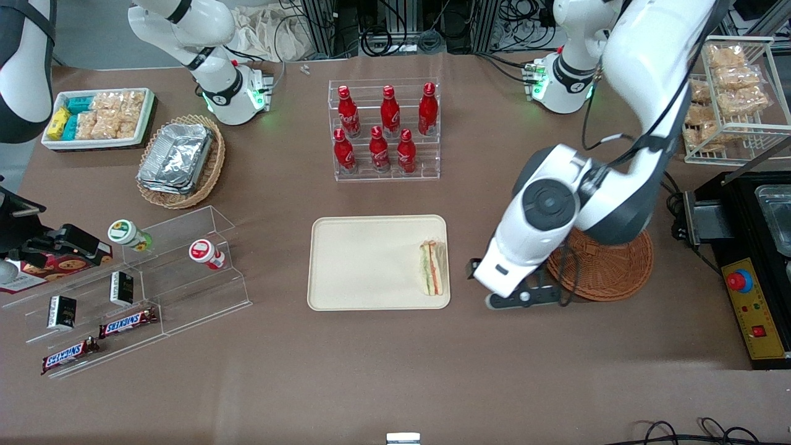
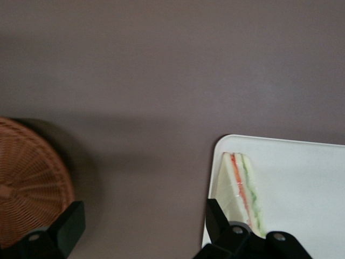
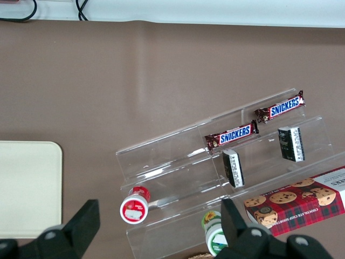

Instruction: Place sandwich from basket to tray

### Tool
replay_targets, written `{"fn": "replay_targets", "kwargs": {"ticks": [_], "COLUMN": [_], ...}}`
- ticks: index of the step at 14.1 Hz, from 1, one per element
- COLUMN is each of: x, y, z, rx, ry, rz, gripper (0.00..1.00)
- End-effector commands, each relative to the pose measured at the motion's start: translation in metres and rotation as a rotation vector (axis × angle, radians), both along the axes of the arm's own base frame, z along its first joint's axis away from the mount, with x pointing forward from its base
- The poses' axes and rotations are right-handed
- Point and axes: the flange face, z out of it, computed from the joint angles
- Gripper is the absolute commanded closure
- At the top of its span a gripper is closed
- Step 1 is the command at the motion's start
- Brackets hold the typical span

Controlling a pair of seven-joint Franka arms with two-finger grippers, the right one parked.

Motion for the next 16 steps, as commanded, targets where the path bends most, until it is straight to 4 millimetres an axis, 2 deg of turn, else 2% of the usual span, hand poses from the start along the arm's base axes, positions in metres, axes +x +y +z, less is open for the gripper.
{"fn": "replay_targets", "kwargs": {"ticks": [1, 2, 4, 5, 7, 11, 14, 15, 16], "x": [-0.037, -0.051, -0.079, -0.082, -0.079, -0.080, -0.082, -0.080, -0.079], "y": [0.043, 0.060, 0.064, 0.071, 0.086, 0.094, 0.116, 0.135, 0.143], "z": [0.044, 0.063, 0.083, 0.091, 0.098, 0.103, 0.114, 0.120, 0.124], "rx": [-0.013, 0.015, 0.054, 0.061, 0.060, 0.058, 0.054, 0.039, 0.026], "ry": [0.010, -0.004, -0.014, -0.017, -0.002, 0.013, 0.030, 0.033, 0.035], "rz": [0.062, 0.078, 0.082, 0.095, 0.111, 0.104, 0.132, 0.111, 0.082], "gripper": [0.01, 0.01, 0.01, 0.01, 0.01, 0.01, 0.01, 0.01, 0.01]}}
